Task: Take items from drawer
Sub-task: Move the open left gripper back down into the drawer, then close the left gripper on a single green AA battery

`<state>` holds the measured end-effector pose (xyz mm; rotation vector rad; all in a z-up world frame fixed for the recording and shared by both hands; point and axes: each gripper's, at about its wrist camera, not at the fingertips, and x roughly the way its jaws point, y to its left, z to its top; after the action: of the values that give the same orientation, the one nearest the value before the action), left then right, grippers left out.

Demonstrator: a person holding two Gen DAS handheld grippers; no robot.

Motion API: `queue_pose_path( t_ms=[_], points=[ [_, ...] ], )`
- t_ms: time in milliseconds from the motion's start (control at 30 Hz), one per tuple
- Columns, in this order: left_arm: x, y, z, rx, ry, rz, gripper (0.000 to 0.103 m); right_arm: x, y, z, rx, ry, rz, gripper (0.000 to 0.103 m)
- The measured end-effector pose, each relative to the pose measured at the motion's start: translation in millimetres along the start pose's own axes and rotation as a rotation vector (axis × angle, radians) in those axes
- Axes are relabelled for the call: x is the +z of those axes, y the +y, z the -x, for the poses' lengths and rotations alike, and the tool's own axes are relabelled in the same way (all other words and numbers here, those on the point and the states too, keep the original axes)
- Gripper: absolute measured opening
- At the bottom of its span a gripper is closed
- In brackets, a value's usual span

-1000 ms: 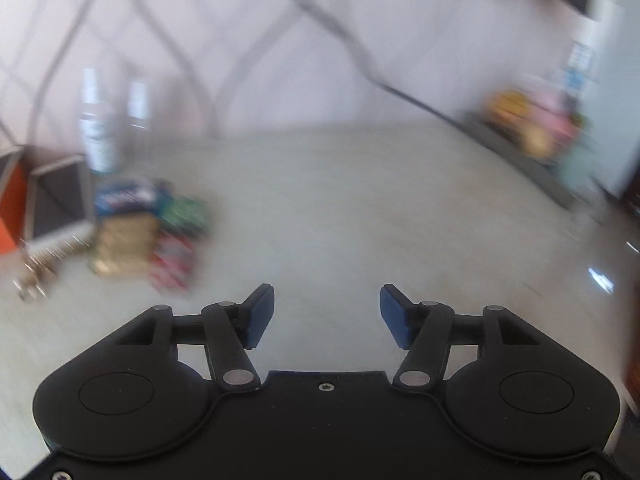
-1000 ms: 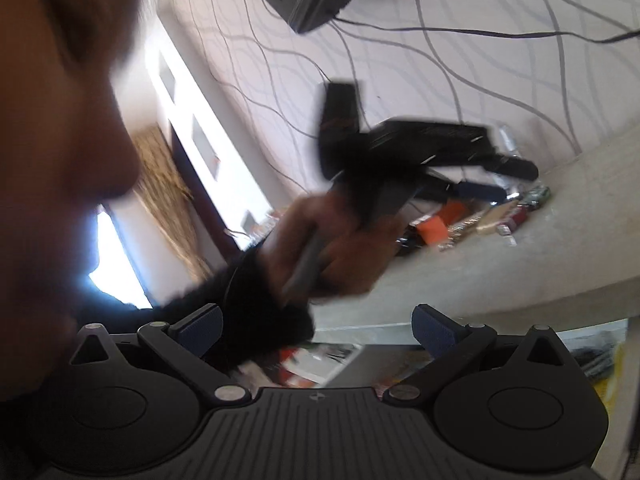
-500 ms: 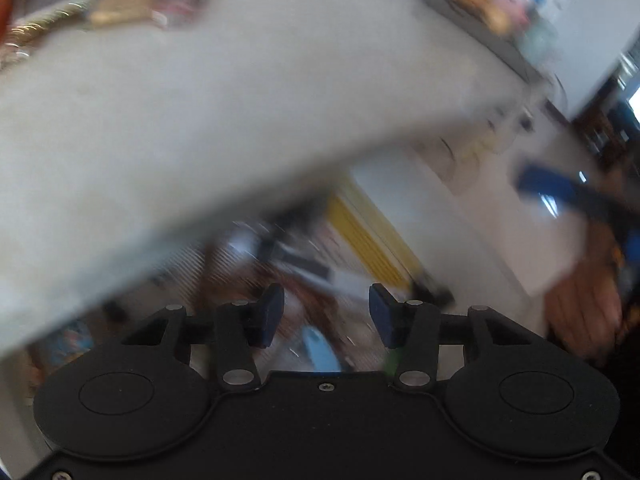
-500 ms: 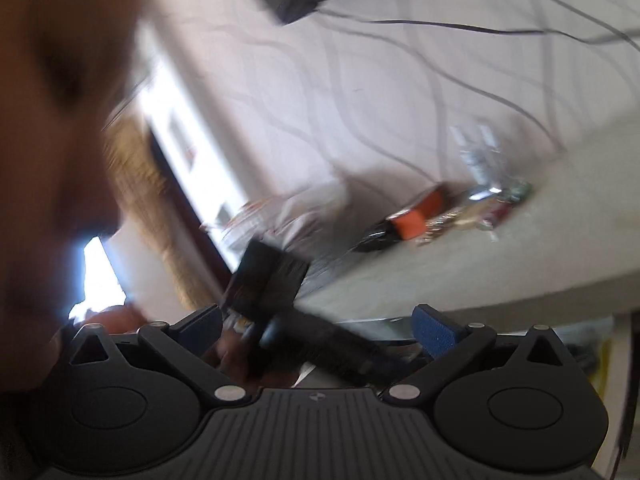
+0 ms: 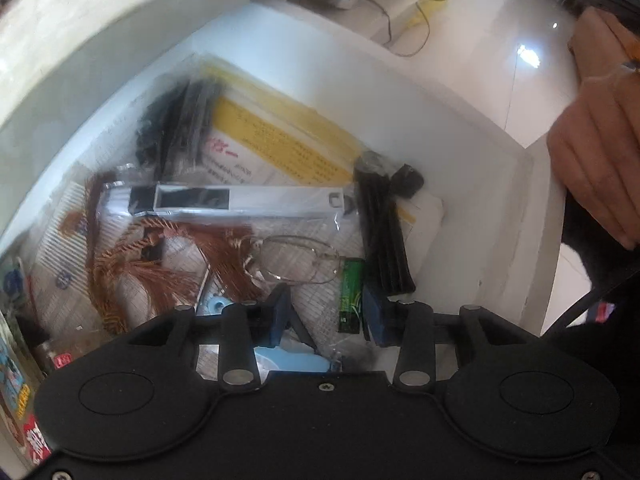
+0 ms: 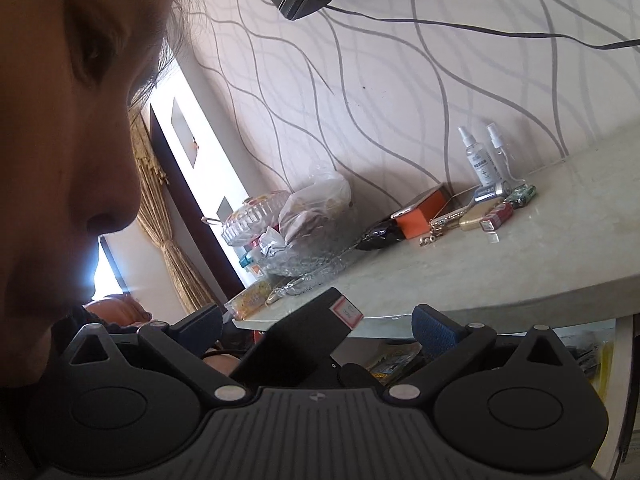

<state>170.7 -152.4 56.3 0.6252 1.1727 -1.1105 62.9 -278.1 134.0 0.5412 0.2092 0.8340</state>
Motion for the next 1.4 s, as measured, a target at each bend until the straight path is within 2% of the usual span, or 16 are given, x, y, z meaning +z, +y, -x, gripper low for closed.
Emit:
queue_pose_path(
  t_ms=[200,333,467,500,533,567,600,667,733,833,900,1000,1067,1167,1300,1400],
  points=[
    [7.9,5.4,-14.0,-0.052,0.096,0.012,0.043,0.6,-1.9,-1.4,0.002,0.004,-0.011,0.103],
    [22.1,-1.1,-22.3,-0.027,0.137,-0.035,0.05,0.2,-1.4,-1.5,-0.005,0.007,-0.01,0.103],
    [24.5,1.7,-26.3,0.022,0.157,-0.076,0.072,0.3,-1.9,0.1,0.001,0.001,-0.014,0.103],
    [23.2,4.0,-26.6,0.078,0.159,-0.087,0.05,0.4,-2.1,0.6,0.005,-0.001,-0.016,0.103],
    [20.7,4.6,-27.7,0.151,0.163,-0.115,0.043,0.5,-2.3,1.2,0.008,-0.003,-0.017,0.103],
    [18.2,5.2,-28.7,0.225,0.167,-0.143,0.054,0.6,-2.5,1.7,0.011,-0.005,-0.019,0.103],
    [16.1,7.4,-29.2,0.267,0.169,-0.147,0.057,0.7,-2.7,2.2,0.014,-0.007,-0.02,0.103],
    [12.0,8.9,-24.8,0.219,0.146,-0.146,0.05,0.9,-3.1,3.3,0.02,-0.011,-0.023,0.103],
    [3.6,-4.9,-11.2,0.157,0.061,-0.281,0.05,1.1,-3.5,4.4,0.027,-0.015,-0.026,0.103],
    [-15.8,-42.4,11.9,0.12,-0.075,-0.684,0.052,1.3,-4.1,6.0,0.036,-0.02,-0.031,0.103],
    [-19.4,-58.8,9.2,0.149,-0.048,-0.904,0.049,1.7,-4.9,6.1,0.038,-0.021,-0.035,0.103],
    [-13.4,-64.3,-2.1,0.095,0.083,-1.103,0.044,1.9,-6.2,5.2,0.028,-0.02,-0.041,0.103],
    [-7.2,-65.0,-5.1,0.022,0.145,-1.151,0.042,1.8,-6.5,5.5,0.018,-0.026,-0.041,0.103],
    [-2.9,-67.7,-4.5,-0.049,0.157,-1.209,0.04,1.9,-7.6,7.6,0.012,-0.042,-0.046,0.103],
    [7.6,-65.1,-11.3,-0.078,0.165,-1.208,0.042,3.3,-12.3,10.3,0.042,-0.052,-0.068,0.103],
    [6.2,-60.6,-22.4,-0.042,0.201,-1.269,0.041,4.1,-16.2,10.0,0.053,-0.051,-0.093,0.103]
  ],
)
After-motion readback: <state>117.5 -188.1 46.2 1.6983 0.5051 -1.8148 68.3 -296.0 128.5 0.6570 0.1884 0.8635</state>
